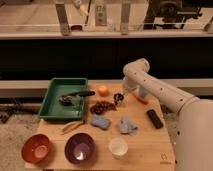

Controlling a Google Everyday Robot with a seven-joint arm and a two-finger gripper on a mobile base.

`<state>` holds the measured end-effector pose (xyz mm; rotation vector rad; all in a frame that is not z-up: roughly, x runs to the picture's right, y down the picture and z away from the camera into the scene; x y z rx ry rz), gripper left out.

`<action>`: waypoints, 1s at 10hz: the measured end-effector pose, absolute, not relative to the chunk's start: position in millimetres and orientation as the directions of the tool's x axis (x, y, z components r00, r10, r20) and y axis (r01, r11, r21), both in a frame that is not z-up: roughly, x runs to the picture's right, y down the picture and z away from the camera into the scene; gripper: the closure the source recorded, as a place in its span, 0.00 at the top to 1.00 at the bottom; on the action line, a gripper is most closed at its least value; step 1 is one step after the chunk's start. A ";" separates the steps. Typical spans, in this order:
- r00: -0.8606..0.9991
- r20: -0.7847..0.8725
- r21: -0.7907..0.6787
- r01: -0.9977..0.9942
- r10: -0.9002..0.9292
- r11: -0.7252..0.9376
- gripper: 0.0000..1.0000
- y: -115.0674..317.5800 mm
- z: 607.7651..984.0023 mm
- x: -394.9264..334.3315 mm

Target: Place fork in metal cup

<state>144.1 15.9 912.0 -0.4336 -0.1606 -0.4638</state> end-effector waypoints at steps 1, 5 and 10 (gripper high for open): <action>0.881 0.251 -0.372 0.470 -0.400 0.801 0.58 19.0 912.8 142.3; 0.865 0.273 -0.381 0.499 -0.421 0.778 0.80 26.2 911.6 135.2; 0.839 0.344 -0.335 0.529 -0.421 0.780 0.80 17.2 888.3 127.9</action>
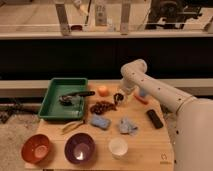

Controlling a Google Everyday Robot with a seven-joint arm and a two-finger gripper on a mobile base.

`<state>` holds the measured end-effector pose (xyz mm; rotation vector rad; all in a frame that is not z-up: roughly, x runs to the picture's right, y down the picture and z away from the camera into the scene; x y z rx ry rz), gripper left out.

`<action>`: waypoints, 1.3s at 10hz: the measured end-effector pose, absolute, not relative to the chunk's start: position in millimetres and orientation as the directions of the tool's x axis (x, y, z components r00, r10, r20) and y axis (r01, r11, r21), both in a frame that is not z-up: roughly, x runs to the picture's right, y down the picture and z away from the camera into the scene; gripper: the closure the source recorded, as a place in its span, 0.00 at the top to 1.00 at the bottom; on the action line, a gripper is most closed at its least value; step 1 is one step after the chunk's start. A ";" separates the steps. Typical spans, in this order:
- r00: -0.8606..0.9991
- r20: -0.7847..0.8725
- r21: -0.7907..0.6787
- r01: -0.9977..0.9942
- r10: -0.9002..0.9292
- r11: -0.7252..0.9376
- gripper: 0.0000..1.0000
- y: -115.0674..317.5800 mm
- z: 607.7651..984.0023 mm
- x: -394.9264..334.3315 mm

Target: Place fork in metal cup

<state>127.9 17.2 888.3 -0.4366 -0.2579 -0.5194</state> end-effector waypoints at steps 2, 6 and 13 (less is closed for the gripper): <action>0.824 0.367 -0.314 0.546 -0.432 0.776 0.80 15.2 880.6 123.8; 0.808 0.383 -0.302 0.567 -0.447 0.766 0.80 13.4 876.0 115.7; 0.808 0.384 -0.302 0.567 -0.447 0.766 0.80 13.6 875.8 115.9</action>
